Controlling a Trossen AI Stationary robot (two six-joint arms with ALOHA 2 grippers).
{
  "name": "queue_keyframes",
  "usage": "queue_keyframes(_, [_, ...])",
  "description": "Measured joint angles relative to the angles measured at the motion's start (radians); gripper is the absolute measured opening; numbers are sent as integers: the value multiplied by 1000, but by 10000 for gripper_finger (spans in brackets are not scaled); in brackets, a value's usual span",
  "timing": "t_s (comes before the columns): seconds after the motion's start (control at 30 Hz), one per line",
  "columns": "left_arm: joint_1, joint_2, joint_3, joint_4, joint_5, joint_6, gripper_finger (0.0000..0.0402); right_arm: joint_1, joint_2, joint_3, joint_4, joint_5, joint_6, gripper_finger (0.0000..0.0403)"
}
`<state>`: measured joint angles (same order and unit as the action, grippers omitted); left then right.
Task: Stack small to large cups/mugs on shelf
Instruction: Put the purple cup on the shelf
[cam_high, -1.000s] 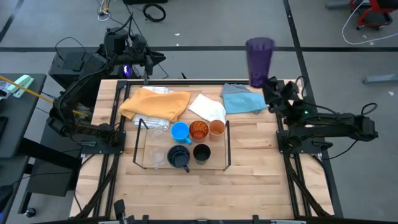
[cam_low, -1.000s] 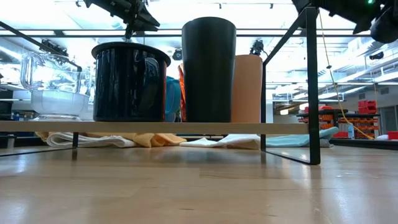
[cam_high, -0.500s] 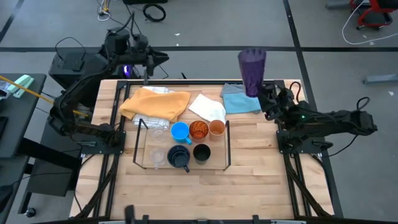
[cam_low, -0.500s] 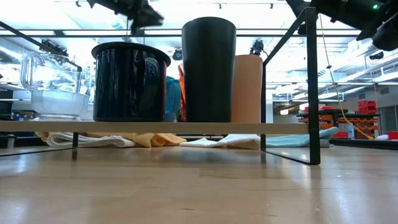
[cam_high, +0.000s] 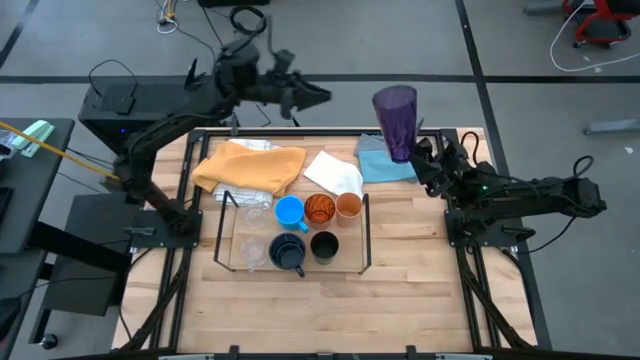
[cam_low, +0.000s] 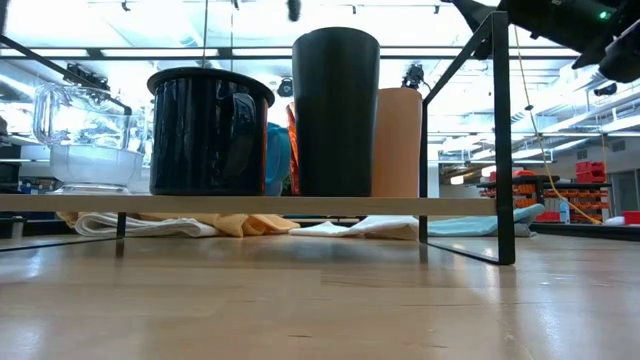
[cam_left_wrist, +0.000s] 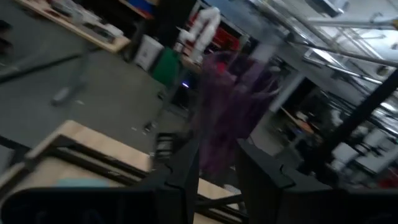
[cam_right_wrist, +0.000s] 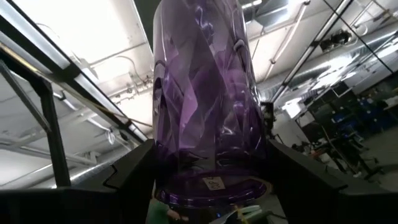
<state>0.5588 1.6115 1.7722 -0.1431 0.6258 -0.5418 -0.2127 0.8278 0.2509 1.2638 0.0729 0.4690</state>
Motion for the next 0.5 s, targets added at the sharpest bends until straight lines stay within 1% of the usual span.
queue_keyframes(0.1, [-34, 99, 191, -102, 18, -28, 108, 0, 3, -15, -2, -4, 8, 272])
queue_keyframes(0.23, [-45, 215, 437, -323, 69, -41, 108, 0, 2, -48, 28, -13, 33, 272])
queue_keyframes(0.3, [-45, 261, 542, -449, 89, -11, 108, 0, 2, -62, 43, -15, 46, 272])
queue_keyframes(0.33, [-44, 281, 583, -512, 95, 29, 108, 0, 2, -64, 46, -16, 51, 272])
queue_keyframes(0.37, [-45, 286, 585, -546, 98, 65, 108, 0, 2, -65, 47, -22, 52, 272])
queue_keyframes(0.43, [-46, 277, 536, -570, 104, 108, 108, 0, 2, -65, 49, -32, 52, 272])
queue_keyframes(0.5, [-52, 276, 517, -640, 80, 156, 108, 0, 2, -65, 45, -43, 54, 272])
